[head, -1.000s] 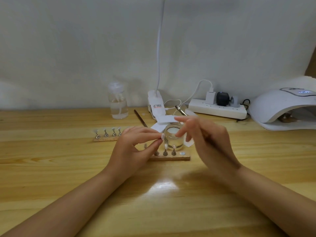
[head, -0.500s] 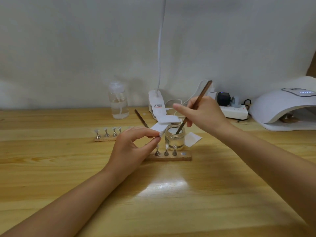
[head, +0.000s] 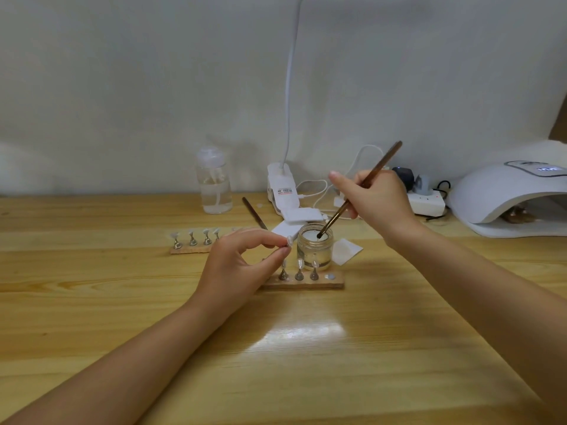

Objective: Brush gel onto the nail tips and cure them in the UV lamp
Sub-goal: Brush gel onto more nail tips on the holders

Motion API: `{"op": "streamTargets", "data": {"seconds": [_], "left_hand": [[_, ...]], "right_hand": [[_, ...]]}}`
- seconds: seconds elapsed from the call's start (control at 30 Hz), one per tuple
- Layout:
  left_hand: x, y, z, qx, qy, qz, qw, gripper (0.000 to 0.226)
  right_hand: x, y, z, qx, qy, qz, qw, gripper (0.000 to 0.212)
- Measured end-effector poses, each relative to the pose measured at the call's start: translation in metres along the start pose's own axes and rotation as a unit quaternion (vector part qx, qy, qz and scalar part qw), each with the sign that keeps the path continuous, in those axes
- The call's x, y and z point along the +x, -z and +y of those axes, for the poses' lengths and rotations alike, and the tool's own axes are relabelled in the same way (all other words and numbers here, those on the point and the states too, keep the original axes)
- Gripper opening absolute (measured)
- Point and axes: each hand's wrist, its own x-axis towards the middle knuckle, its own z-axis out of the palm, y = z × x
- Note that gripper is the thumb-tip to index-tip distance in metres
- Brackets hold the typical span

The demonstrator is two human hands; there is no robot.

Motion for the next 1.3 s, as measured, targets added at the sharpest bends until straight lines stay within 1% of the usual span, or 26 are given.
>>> {"op": "streamTargets", "data": {"seconds": [0.17, 0.23, 0.43, 0.53, 0.63, 0.7, 0.77, 0.87, 1.0, 1.17, 1.3], "left_hand": [[0.0, 0.0, 0.0, -0.002, 0.009, -0.001, 1.0, 0.021], [0.0, 0.0, 0.0, -0.003, 0.015, -0.003, 1.0, 0.019], [0.0, 0.001, 0.0, -0.002, 0.009, -0.004, 1.0, 0.021], [0.001, 0.0, 0.0, -0.001, 0.007, 0.0, 1.0, 0.023], [0.001, 0.0, -0.001, -0.001, 0.009, 0.005, 1.0, 0.024], [0.001, 0.0, -0.001, 0.001, 0.011, 0.004, 1.0, 0.023], [0.001, 0.0, -0.002, 0.0, 0.015, 0.003, 1.0, 0.021], [0.001, 0.0, -0.002, -0.004, 0.02, 0.002, 1.0, 0.019], [0.001, 0.0, -0.003, -0.001, 0.018, 0.003, 1.0, 0.022], [0.001, 0.0, -0.003, -0.005, 0.022, 0.009, 1.0, 0.022], [0.002, 0.0, -0.002, -0.008, 0.024, 0.011, 1.0, 0.024]], "right_hand": [[-0.002, 0.005, 0.011, 0.041, -0.063, 0.029, 0.997, 0.047], [-0.001, 0.007, 0.013, 0.041, -0.078, 0.038, 0.995, 0.048], [0.0, 0.013, 0.013, 0.052, -0.088, 0.072, 0.992, 0.048], [-0.003, 0.014, 0.009, 0.091, -0.089, 0.087, 0.988, 0.047], [-0.015, 0.01, -0.003, 0.175, -0.054, 0.091, 0.979, 0.045], [-0.028, 0.006, -0.011, 0.233, -0.004, 0.066, 0.97, 0.041], [-0.041, 0.001, -0.015, 0.257, 0.046, 0.029, 0.965, 0.038], [-0.055, -0.005, -0.016, 0.257, 0.097, -0.007, 0.961, 0.035], [-0.064, -0.011, -0.017, 0.257, 0.115, -0.006, 0.959, 0.034], [-0.068, -0.015, -0.016, 0.239, 0.137, -0.012, 0.961, 0.026], [-0.07, -0.016, -0.015, 0.232, 0.139, -0.015, 0.963, 0.028]]}}
